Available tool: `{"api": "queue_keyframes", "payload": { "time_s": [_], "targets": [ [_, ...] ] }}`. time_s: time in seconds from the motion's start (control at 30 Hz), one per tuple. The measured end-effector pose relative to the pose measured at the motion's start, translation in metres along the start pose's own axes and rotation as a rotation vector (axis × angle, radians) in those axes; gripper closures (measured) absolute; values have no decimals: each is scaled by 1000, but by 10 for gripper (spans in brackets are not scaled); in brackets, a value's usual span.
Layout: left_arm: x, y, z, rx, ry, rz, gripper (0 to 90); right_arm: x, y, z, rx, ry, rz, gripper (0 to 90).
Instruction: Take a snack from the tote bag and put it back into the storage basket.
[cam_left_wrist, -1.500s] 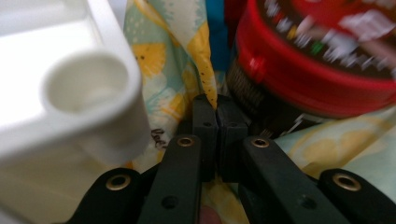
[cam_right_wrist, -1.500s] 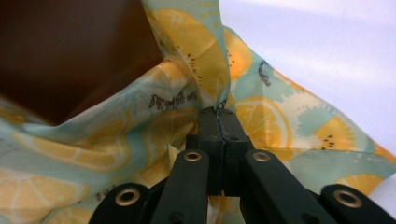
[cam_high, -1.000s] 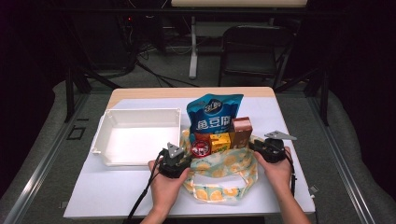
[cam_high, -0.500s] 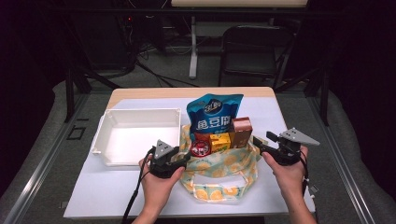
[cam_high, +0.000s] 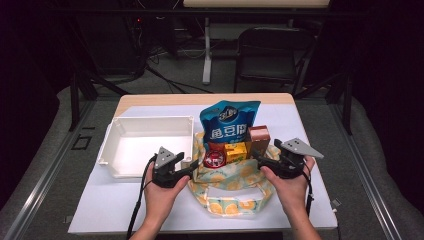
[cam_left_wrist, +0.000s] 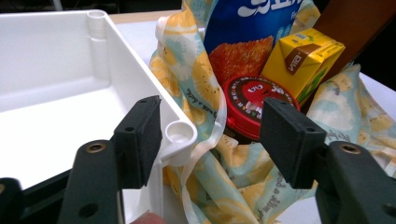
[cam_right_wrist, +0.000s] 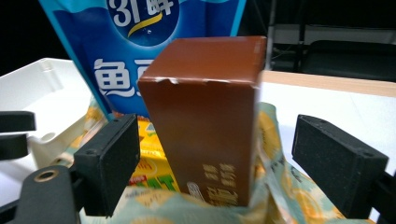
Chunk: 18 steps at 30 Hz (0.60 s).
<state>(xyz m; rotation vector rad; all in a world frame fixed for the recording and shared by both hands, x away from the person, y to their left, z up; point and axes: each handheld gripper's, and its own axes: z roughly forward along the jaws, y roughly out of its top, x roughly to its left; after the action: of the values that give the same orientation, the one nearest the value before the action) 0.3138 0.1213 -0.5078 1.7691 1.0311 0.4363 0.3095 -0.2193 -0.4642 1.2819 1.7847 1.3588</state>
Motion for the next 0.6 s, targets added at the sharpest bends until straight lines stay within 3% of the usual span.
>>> {"api": "queue_keyframes", "payload": {
  "time_s": [0.27, 0.37, 0.6],
  "targets": [
    [2, -1, -1, -11, 7, 4, 358, 19, -2, 26, -13, -106, 14, 159],
    [2, -1, -2, -17, 8, 2, 360, 21, -2, 35, 0, -155, 17, 219],
    [2, -1, -2, -19, 9, -5, 362, 21, -4, 38, -23, -202, 2, 355]
  ]
}}
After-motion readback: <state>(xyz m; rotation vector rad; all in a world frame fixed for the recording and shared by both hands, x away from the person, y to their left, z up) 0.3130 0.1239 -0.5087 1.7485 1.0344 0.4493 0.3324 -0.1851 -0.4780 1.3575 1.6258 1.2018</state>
